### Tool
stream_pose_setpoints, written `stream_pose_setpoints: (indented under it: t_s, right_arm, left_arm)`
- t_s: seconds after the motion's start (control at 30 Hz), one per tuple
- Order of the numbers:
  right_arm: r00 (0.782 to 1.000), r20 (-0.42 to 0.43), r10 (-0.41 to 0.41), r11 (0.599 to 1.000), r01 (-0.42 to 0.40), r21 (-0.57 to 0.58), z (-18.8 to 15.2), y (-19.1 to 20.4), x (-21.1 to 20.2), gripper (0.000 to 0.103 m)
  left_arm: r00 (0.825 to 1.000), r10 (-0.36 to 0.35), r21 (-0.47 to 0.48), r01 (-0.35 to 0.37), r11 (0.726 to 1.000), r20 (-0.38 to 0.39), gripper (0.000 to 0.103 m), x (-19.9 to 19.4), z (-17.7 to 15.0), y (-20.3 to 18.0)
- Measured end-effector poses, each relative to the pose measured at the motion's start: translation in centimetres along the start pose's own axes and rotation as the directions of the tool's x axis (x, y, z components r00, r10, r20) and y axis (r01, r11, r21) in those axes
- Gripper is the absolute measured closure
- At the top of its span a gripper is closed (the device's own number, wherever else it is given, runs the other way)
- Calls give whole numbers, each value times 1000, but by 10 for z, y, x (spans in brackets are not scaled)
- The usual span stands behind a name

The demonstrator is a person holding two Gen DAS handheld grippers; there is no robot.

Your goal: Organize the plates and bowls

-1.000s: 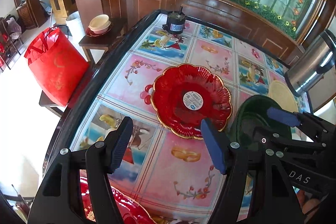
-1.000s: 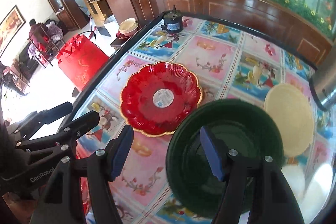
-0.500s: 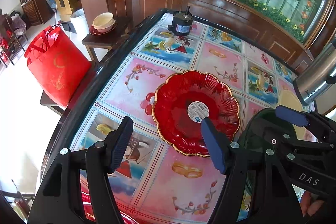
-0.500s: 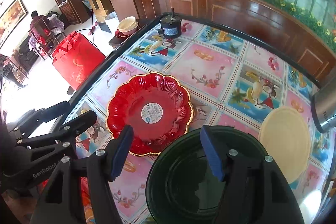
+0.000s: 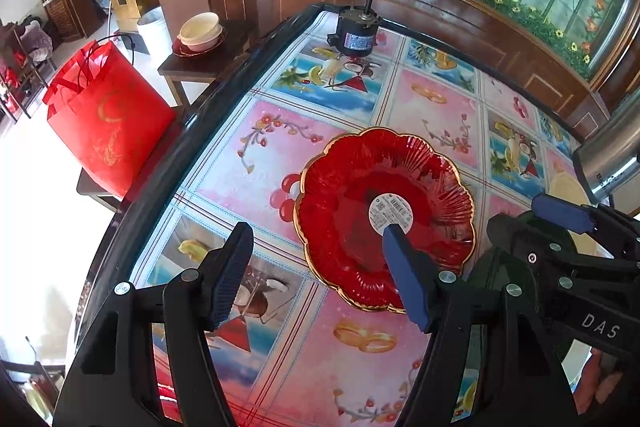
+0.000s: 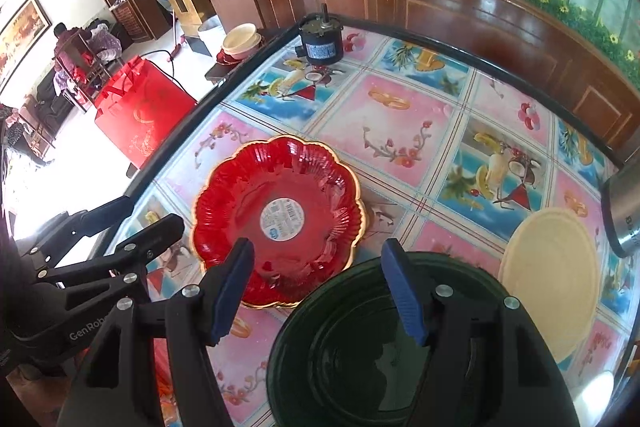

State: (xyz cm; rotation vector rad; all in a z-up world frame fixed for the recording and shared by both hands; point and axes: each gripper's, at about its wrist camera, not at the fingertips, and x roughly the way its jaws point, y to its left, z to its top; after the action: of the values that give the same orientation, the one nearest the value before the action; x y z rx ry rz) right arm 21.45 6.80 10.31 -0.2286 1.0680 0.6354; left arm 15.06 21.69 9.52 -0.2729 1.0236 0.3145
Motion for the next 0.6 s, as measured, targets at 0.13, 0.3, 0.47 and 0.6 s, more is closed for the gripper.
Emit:
stream_pose_setpoints:
  t_s: [0.13, 0.3, 0.47, 0.6]
  right_arm:
    - [1000, -24, 20, 1000, -20, 17, 8, -9, 11, 37]
    - [997, -66, 44, 999, -41, 33, 20, -22, 28, 37]
    - [990, -114, 80, 996, -76, 43, 29, -29, 47, 37]
    - [982, -161, 95, 995, -88, 52, 32, -34, 63, 37]
  left_arm:
    - [1000, 2, -11, -2, 1000, -18, 35, 9, 3, 0]
    - [998, -9, -38, 6, 999, -70, 35, 28, 7, 1]
    - [994, 1, -48, -6, 999, -106, 35, 42, 5, 1]
    - [992, 0, -50, -7, 999, -128, 35, 52, 7, -2]
